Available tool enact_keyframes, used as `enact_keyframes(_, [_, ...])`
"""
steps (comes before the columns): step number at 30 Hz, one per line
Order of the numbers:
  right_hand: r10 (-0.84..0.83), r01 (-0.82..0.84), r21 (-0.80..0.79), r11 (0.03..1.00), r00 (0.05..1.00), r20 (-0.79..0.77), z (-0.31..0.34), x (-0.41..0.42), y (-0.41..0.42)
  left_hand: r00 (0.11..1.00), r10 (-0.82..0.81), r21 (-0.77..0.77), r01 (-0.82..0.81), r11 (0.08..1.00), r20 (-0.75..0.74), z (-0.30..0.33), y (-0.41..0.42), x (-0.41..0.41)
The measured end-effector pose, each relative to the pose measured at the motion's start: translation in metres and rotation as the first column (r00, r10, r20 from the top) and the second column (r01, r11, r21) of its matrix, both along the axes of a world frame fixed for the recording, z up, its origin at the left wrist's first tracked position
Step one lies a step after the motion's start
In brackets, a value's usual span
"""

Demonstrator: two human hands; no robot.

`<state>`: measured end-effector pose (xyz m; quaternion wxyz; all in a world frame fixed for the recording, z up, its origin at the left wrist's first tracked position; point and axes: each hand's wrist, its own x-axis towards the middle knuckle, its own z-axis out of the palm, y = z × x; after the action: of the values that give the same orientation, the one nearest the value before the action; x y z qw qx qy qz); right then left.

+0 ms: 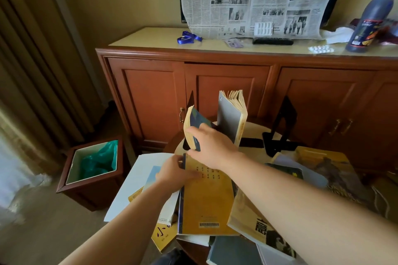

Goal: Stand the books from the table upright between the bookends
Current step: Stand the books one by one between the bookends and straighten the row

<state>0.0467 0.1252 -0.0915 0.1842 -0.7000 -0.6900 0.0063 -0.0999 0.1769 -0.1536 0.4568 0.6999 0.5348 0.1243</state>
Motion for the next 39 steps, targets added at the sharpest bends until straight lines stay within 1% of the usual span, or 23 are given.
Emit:
enact_keyframes(7, [-0.159, 0.164, 0.156, 0.974, 0.986, -0.044, 0.026, 0.033, -0.012, 0.998, -0.033, 0.030, 0.031, 0.999, 0.046, 0.020, -0.007, 0.000])
enact_keyframes(10, [-0.259, 0.267, 0.154, 0.951, 0.963, -0.067, 0.037, 0.060, -0.017, 0.996, -0.065, -0.008, 0.066, 0.998, 0.056, 0.033, -0.010, 0.006])
enact_keyframes(13, [-0.353, 0.360, 0.143, 0.922, 0.933, -0.075, 0.042, 0.081, -0.022, 0.996, -0.071, -0.009, 0.072, 0.997, 0.062, 0.048, -0.010, 0.012])
enact_keyframes(14, [-0.373, 0.379, 0.147, 0.914, 0.925, -0.068, 0.044, 0.085, -0.024, 0.996, -0.071, 0.012, 0.070, 0.997, 0.060, 0.054, -0.010, 0.014])
enact_keyframes(17, [-0.394, 0.397, 0.146, 0.906, 0.918, -0.047, 0.045, 0.088, -0.025, 0.998, -0.035, 0.154, 0.028, 0.988, 0.043, 0.074, -0.004, 0.019])
enact_keyframes(19, [-0.394, 0.397, 0.156, 0.905, 0.918, -0.051, 0.045, 0.087, -0.023, 0.995, 0.018, 0.226, -0.040, 0.973, 0.095, 0.090, 0.007, 0.022])
enact_keyframes(23, [-0.391, 0.398, 0.171, 0.901, 0.917, -0.076, 0.042, 0.090, -0.020, 0.964, 0.104, 0.314, -0.180, 0.932, 0.243, 0.121, 0.027, 0.033])
enact_keyframes(26, [-0.371, 0.381, 0.180, 0.907, 0.924, -0.087, 0.039, 0.093, -0.021, 0.953, 0.093, 0.396, -0.207, 0.894, 0.289, 0.128, 0.029, 0.054])
enact_keyframes(28, [-0.358, 0.367, 0.185, 0.912, 0.930, -0.081, 0.037, 0.096, -0.022, 0.951, 0.088, 0.411, -0.211, 0.887, 0.298, 0.124, 0.028, 0.072])
enact_keyframes(30, [-0.345, 0.353, 0.193, 0.915, 0.936, -0.075, 0.037, 0.099, -0.024, 0.951, 0.090, 0.385, -0.205, 0.900, 0.295, 0.116, 0.026, 0.090])
enact_keyframes(32, [-0.333, 0.338, 0.179, 0.924, 0.941, -0.059, 0.038, 0.103, -0.027, 0.950, 0.089, 0.324, -0.189, 0.927, 0.301, 0.104, 0.022, 0.108])
enact_keyframes(34, [-0.320, 0.324, 0.147, 0.935, 0.946, -0.049, 0.038, 0.107, -0.028, 0.938, 0.049, 0.271, -0.149, 0.951, 0.345, 0.091, 0.017, 0.122])
enact_keyframes(36, [-0.310, 0.314, 0.128, 0.941, 0.949, -0.053, 0.036, 0.112, -0.028, 0.919, -0.028, 0.232, -0.069, 0.970, 0.393, 0.077, 0.013, 0.131])
enact_keyframes(38, [-0.308, 0.310, 0.130, 0.942, 0.951, -0.040, 0.034, 0.119, -0.030, 0.896, -0.138, 0.170, 0.072, 0.983, 0.422, 0.067, 0.010, 0.134])
enact_keyframes(39, [-0.305, 0.307, 0.141, 0.941, 0.952, -0.034, 0.033, 0.123, -0.032, 0.893, -0.181, 0.139, 0.134, 0.981, 0.413, 0.063, 0.011, 0.134])
